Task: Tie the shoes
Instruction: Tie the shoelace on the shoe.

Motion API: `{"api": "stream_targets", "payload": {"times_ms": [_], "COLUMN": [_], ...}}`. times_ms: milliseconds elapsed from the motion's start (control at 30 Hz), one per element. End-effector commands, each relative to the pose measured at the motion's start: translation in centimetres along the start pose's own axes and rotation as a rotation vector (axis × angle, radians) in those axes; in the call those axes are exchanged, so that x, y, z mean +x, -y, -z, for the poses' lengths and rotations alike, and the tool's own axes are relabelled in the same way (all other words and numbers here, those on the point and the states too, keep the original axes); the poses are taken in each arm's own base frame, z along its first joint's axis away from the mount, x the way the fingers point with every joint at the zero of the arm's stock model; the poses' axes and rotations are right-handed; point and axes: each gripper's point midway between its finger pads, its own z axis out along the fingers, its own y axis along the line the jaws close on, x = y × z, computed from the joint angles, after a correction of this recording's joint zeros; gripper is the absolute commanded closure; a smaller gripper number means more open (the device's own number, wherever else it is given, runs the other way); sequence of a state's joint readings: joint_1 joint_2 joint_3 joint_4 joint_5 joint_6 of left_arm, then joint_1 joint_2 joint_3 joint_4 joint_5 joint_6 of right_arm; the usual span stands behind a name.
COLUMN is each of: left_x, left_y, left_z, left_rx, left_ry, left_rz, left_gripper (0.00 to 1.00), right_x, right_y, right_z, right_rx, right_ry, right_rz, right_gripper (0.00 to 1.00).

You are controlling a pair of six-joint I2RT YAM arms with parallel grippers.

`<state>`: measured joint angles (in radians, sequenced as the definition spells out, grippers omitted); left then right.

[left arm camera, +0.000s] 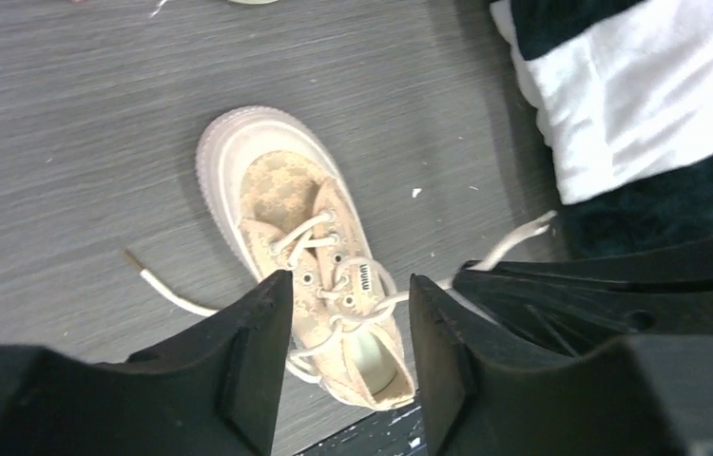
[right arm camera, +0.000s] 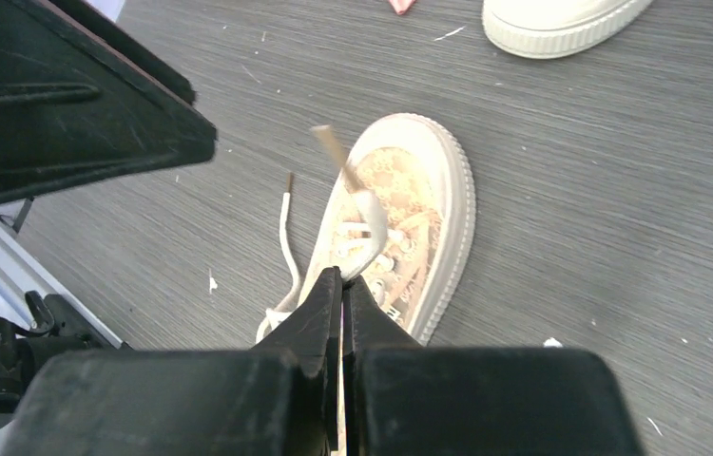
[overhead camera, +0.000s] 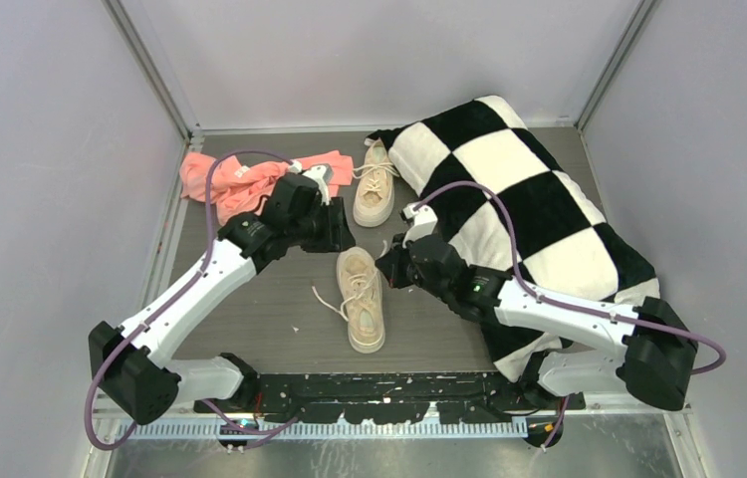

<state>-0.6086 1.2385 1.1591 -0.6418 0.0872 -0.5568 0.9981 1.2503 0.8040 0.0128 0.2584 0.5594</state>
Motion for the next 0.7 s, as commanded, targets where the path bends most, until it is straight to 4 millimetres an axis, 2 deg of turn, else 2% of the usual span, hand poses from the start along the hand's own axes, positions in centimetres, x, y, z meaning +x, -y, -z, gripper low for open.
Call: {"api": "stream_targets", "payload": {"times_ms": [0,67,100,133,300,467,533,667], "left_x": [-0.2,0.8,1.6,2.4,7.5,12.0,12.9,13.1], "left_y": [-2.1,-3.5,-4.0,-4.4,-6.1,-9.0,-9.8,-11.2], "left_z": [1.5,1.3,1.1,0.8,-0.4,-1.4,-1.8,-3.1], "left_rx": [-0.126,-0.189,-0.203,-0.211,-0.262,-0.383,-0.418,-0.447], "left_ry": [0.059,0.057,0.043,0.025,-0.128,-0.213,-0.189,-0.060], "left_rz": [0.085,0.138,0.153,0.169,0.230,0.322,0.396,0.544], "left_gripper": [0.42,0.25,0.11,0.09,0.08,0.10,0.15,0.21], "right_x": [-1.1,-0.3,-0.1,0.1,0.1,0.3,0.5,0.6], "right_y": [1.4,2.1,2.3,2.4,2.5,2.7,2.7,2.8], "right_z": [1.3,1.6,1.6,1.6,1.4,1.2,1.1,1.0], "right_rx": [0.052,0.072,0.074,0.077,0.081,0.084,0.087,0.089], "right_ry": [0.067,0.042,0.038,0.036,0.040,0.032,0.025,0.020], "right_rz": [-0.042,-0.045,-0.049,-0.054,-0.071,-0.080,-0.080,-0.088], "right_gripper": [0.99,0.99,0.99,0.99,0.99,0.99,0.99,0.99]}}
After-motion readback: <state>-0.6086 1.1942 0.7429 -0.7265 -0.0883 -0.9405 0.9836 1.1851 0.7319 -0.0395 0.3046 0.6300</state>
